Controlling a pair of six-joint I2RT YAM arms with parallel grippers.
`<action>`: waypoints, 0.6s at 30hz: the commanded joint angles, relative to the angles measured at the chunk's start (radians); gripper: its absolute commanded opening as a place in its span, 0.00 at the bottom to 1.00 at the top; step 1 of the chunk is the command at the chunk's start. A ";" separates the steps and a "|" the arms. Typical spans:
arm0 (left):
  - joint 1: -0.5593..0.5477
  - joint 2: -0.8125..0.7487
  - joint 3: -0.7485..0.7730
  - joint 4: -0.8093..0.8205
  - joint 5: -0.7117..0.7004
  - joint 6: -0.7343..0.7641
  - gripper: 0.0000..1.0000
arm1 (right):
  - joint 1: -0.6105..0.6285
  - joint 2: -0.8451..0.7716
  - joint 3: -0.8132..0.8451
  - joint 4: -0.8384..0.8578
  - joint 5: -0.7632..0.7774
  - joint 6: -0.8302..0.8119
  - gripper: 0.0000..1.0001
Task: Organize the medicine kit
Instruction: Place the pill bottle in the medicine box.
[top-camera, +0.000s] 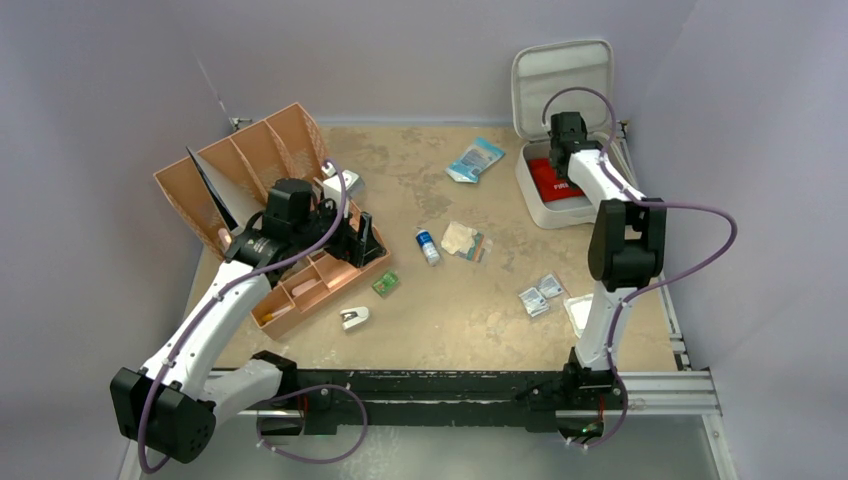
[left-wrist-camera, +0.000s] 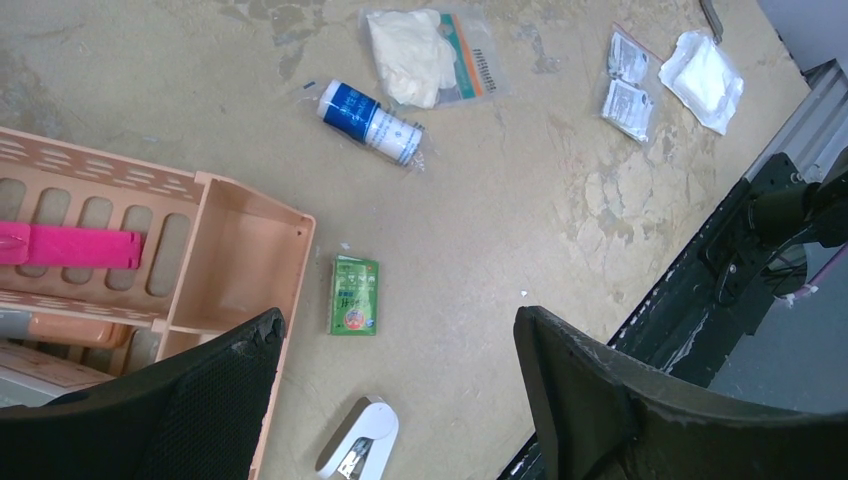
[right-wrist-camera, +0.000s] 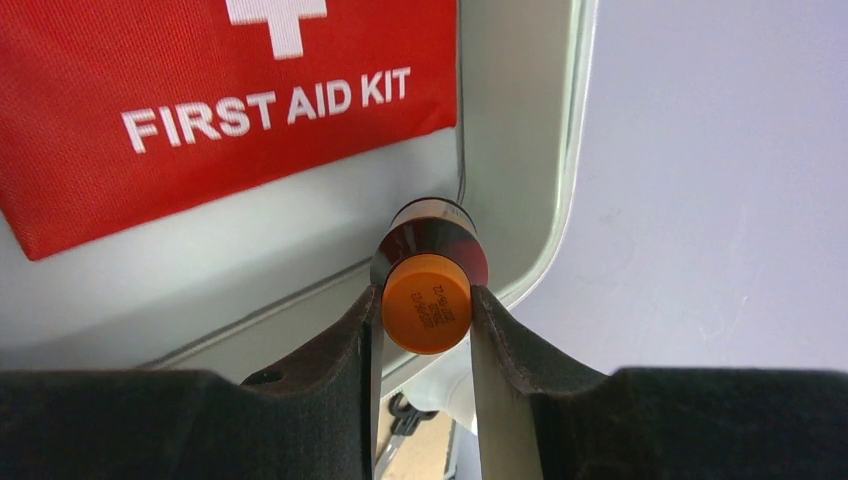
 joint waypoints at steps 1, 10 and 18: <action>-0.004 -0.027 -0.007 0.013 -0.010 0.016 0.83 | -0.011 0.012 -0.024 -0.027 0.061 -0.003 0.13; -0.004 -0.036 -0.010 0.011 -0.023 0.018 0.83 | -0.023 0.072 0.033 -0.165 0.042 0.075 0.31; -0.004 -0.037 -0.009 0.013 -0.025 0.017 0.83 | -0.024 0.056 0.069 -0.349 -0.011 0.199 0.61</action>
